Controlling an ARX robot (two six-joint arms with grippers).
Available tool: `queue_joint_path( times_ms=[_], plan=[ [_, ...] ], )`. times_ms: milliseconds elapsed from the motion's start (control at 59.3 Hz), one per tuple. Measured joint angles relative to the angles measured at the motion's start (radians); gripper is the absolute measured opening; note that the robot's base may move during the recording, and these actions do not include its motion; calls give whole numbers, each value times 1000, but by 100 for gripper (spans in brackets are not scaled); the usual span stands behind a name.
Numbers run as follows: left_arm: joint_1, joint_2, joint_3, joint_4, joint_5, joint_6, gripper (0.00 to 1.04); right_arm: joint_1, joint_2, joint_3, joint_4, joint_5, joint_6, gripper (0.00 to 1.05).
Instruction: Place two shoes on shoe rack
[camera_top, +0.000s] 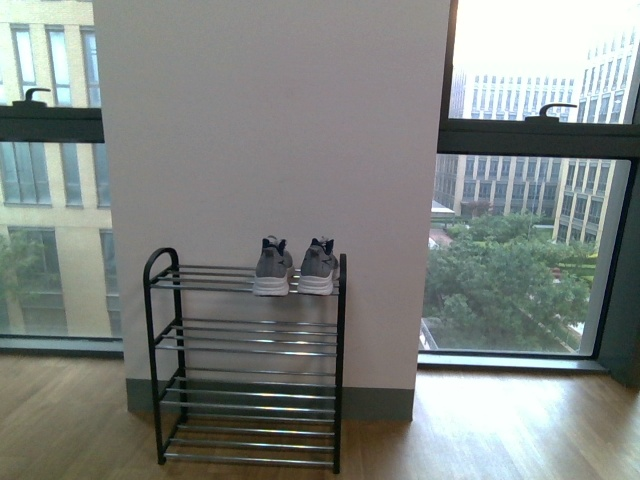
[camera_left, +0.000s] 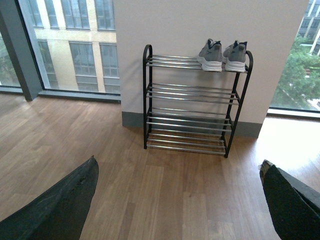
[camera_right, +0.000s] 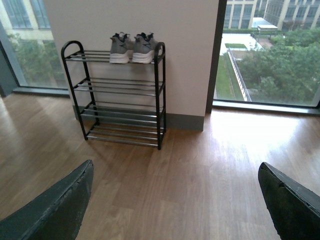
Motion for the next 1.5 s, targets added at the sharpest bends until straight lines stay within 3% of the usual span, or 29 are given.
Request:
queue_joint_path(
  times_ms=[1501],
  plan=[
    [1,0,0,0,2,0,95,0,-1,0,-2,4,0,95]
  ],
)
